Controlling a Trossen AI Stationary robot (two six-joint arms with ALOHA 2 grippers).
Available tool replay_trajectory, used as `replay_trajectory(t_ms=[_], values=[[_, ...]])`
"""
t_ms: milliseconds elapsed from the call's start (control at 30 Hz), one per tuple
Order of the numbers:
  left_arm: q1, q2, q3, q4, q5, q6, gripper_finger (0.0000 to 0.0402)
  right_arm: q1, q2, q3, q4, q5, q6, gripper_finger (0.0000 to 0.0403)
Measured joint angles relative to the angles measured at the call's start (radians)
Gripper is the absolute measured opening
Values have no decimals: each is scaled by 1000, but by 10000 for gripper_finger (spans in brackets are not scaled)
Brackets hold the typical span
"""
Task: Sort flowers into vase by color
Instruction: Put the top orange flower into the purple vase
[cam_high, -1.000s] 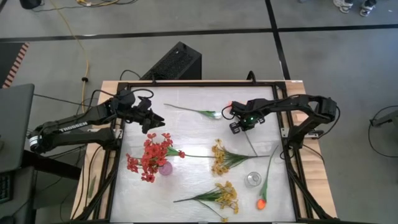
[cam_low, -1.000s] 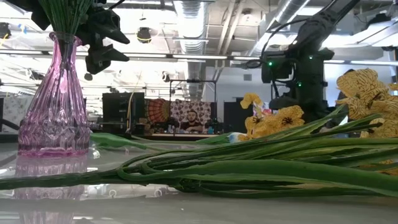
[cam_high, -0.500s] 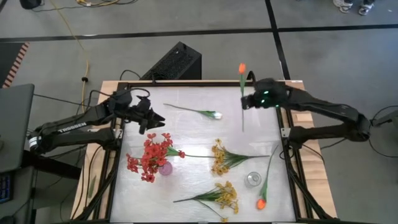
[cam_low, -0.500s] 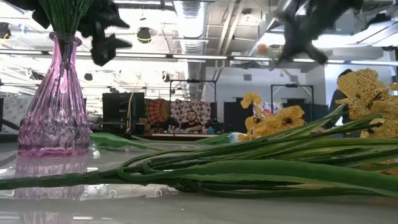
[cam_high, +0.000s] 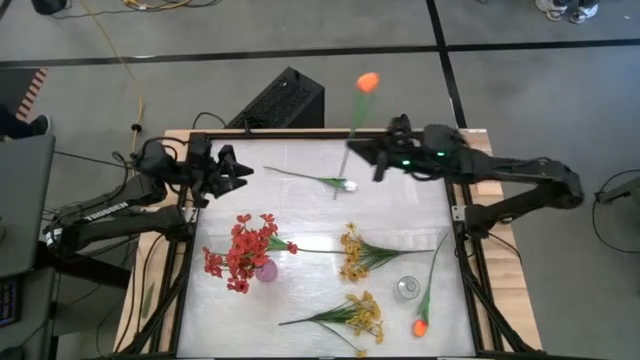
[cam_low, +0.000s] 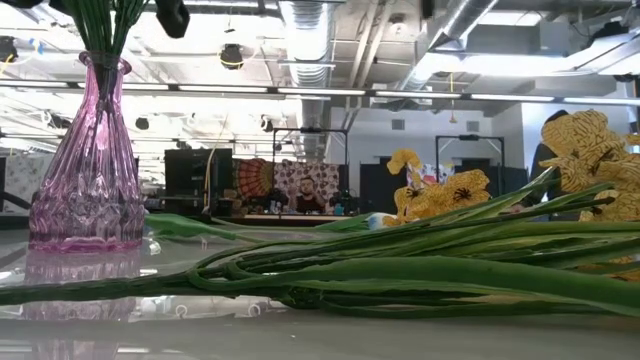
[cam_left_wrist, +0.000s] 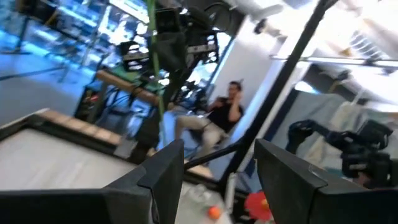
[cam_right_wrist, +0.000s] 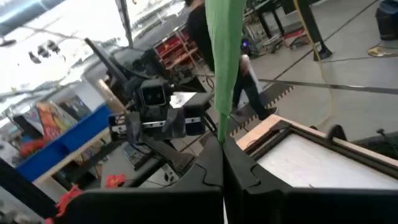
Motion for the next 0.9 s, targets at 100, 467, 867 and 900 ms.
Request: replay_trajectory(t_ms=[100, 467, 867, 900], values=[[0, 17, 0, 45, 9, -47, 183, 21, 118, 119, 3, -28, -41, 14], [0, 109, 20, 72, 9, -75, 183, 28, 508, 545, -2, -222, -150, 20], [40, 185, 186, 2, 33, 42, 183, -13, 710, 813, -11, -397, -134, 21], [43, 189, 195, -11, 33, 43, 183, -13, 716, 821, -11, -399, -134, 21]])
